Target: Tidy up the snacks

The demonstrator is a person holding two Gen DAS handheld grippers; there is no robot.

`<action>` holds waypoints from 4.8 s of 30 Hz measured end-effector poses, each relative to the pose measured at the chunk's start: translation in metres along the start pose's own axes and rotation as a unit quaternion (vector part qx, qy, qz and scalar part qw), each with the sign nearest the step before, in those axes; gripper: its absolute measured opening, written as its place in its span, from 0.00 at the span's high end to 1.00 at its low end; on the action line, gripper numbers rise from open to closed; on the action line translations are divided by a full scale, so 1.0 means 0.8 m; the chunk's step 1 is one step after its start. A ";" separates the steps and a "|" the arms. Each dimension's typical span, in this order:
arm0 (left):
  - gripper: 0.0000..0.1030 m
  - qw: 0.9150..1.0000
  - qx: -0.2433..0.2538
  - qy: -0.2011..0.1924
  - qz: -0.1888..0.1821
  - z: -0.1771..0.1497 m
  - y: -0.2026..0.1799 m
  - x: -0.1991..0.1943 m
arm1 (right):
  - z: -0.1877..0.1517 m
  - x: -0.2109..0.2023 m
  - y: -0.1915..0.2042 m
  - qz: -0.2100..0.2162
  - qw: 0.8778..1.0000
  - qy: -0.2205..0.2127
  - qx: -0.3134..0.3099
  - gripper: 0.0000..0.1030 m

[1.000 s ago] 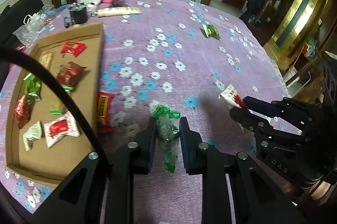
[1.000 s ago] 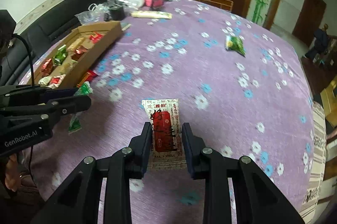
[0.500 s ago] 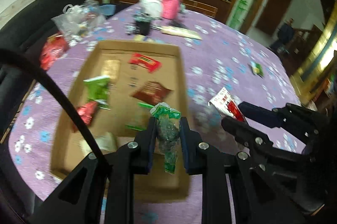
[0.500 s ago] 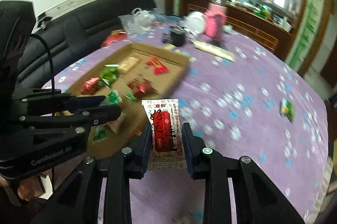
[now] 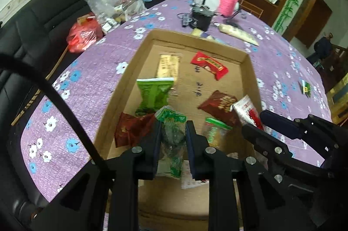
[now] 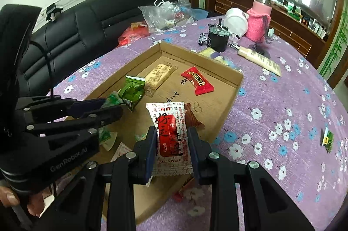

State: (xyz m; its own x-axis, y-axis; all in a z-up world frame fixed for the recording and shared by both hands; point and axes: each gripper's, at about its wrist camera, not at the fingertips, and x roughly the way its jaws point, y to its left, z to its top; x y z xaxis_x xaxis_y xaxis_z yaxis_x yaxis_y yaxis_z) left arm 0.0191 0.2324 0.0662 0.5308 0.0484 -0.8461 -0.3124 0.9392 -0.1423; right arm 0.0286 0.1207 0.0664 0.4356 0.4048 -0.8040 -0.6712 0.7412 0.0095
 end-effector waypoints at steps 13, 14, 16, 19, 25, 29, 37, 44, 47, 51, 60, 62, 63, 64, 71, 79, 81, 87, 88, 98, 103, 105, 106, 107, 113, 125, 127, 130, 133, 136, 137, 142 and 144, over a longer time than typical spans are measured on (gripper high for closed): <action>0.56 1.000 0.021 0.004 -0.010 -0.001 -0.035 -0.015 | -0.017 -0.046 -0.052 -0.015 0.999 -0.019 0.040 0.68; 0.55 0.999 0.032 0.003 -0.020 -0.004 -0.048 -0.019 | -0.023 -0.051 -0.061 -0.017 0.998 -0.020 0.048 0.67; 0.49 0.997 0.060 0.007 -0.046 -0.014 -0.085 -0.025 | -0.039 -0.060 -0.082 -0.022 0.997 -0.016 0.069 0.66; 0.45 0.991 0.104 0.020 -0.078 -0.035 -0.141 -0.027 | -0.070 -0.071 -0.116 -0.026 0.994 -0.011 0.107 0.65; 0.47 0.978 0.184 0.036 -0.093 -0.081 -0.220 0.003 | -0.130 -0.082 -0.177 -0.038 0.983 0.013 0.177 0.65; 0.47 0.975 0.214 -0.001 -0.058 -0.093 -0.225 0.014 | -0.156 -0.095 -0.202 -0.033 0.978 0.014 0.205 0.65; 0.55 0.988 0.152 -0.022 -0.022 -0.051 -0.159 0.034 | -0.172 -0.098 -0.216 -0.022 0.975 0.014 0.219 0.64; 0.62 0.994 0.108 0.001 -0.018 -0.017 -0.111 0.047 | -0.175 -0.096 -0.215 -0.014 0.975 0.015 0.219 0.62; 0.61 0.993 0.113 0.021 -0.031 -0.020 -0.115 0.046 | -0.179 -0.096 -0.217 -0.010 0.974 0.015 0.224 0.61; 0.60 0.987 0.155 0.042 -0.028 -0.035 -0.144 0.057 | -0.186 -0.098 -0.223 -0.012 0.974 0.017 0.226 0.61; 0.45 0.987 0.144 0.076 -0.015 -0.053 -0.138 0.069 | -0.202 -0.115 -0.257 -0.033 0.971 0.017 0.237 0.54; 0.45 0.984 0.156 0.080 -0.011 -0.051 -0.140 0.074 | -0.205 -0.117 -0.265 -0.035 0.970 0.017 0.238 0.54; 0.45 0.984 0.159 0.082 -0.015 -0.050 -0.143 0.075 | -0.206 -0.116 -0.267 -0.035 0.970 0.017 0.238 0.54; 0.45 0.983 0.156 0.091 -0.028 -0.047 -0.145 0.079 | -0.206 -0.115 -0.270 -0.035 0.971 0.018 0.238 0.54; 0.45 0.981 0.162 0.104 -0.008 -0.041 -0.159 0.091 | -0.187 -0.108 -0.334 -0.086 0.962 0.003 0.260 0.48; 0.46 0.983 0.145 0.113 0.001 -0.041 -0.160 0.091 | -0.108 -0.060 -0.423 -0.146 0.963 -0.021 0.226 0.40; 0.45 0.983 0.144 0.114 0.002 -0.040 -0.161 0.092 | -0.091 -0.037 -0.435 -0.155 0.968 -0.003 0.197 0.31; 0.44 0.984 0.136 0.116 0.005 -0.039 -0.162 0.092 | -0.066 0.020 -0.444 -0.162 0.980 0.047 0.102 0.30; 0.44 0.984 0.135 0.117 0.005 -0.039 -0.162 0.093 | -0.065 0.026 -0.445 -0.160 0.981 0.053 0.099 0.31; 0.42 0.986 0.129 0.108 0.004 -0.037 -0.161 0.095 | -0.087 0.024 -0.435 -0.153 0.977 0.060 0.134 0.56; 0.42 0.987 0.123 0.100 0.005 -0.041 -0.160 0.091 | -0.124 -0.008 -0.390 -0.110 0.981 0.058 0.149 0.56; 0.43 0.988 0.119 0.096 0.006 -0.044 -0.160 0.089 | -0.141 -0.019 -0.364 -0.091 0.983 0.058 0.149 0.56; 0.43 0.989 0.118 0.093 0.008 -0.045 -0.161 0.088 | -0.151 -0.025 -0.350 -0.084 0.984 0.059 0.148 0.56; 0.43 0.989 0.115 0.091 0.009 -0.047 -0.161 0.087 | -0.161 -0.031 -0.337 -0.075 0.984 0.058 0.152 0.56; 0.47 0.992 0.106 0.067 0.014 -0.057 -0.159 0.080 | -0.207 -0.066 -0.267 -0.035 0.984 0.053 0.168 0.56; 0.72 0.991 0.119 0.058 0.005 -0.064 -0.164 0.073 | -0.242 -0.090 -0.232 -0.027 0.977 0.056 0.204 0.55; 0.72 0.991 0.119 0.056 0.006 -0.067 -0.164 0.072 | -0.247 -0.092 -0.228 -0.031 0.977 0.055 0.202 0.55; 0.72 0.991 0.118 0.056 0.005 -0.067 -0.164 0.072 | -0.249 -0.093 -0.223 -0.039 0.978 0.052 0.197 0.53; 0.72 0.992 0.118 0.056 0.005 -0.067 -0.164 0.072 | -0.249 -0.093 -0.221 -0.047 0.979 0.050 0.192 0.53; 0.72 0.992 0.117 0.055 0.004 -0.068 -0.165 0.072 | -0.250 -0.093 -0.219 -0.054 0.980 0.047 0.187 0.53; 0.72 0.992 0.117 0.055 0.004 -0.068 -0.164 0.071 | -0.250 -0.093 -0.218 -0.057 0.980 0.046 0.185 0.53; 0.72 0.992 0.113 0.055 0.004 -0.070 -0.164 0.070 | -0.250 -0.093 -0.213 -0.063 0.981 0.044 0.180 0.55; 0.72 0.992 0.110 0.056 0.003 -0.070 -0.163 0.069 | -0.251 -0.094 -0.211 -0.059 0.981 0.044 0.181 0.55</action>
State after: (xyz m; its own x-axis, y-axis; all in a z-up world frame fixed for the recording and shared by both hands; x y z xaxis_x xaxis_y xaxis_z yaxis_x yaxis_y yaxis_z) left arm 0.0449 0.0937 0.0091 0.4346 0.0267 -0.9002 -0.1292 0.9911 -0.0330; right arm -0.0115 -0.1424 0.0059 0.4335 0.2696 -0.8599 -0.3556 0.9280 0.1117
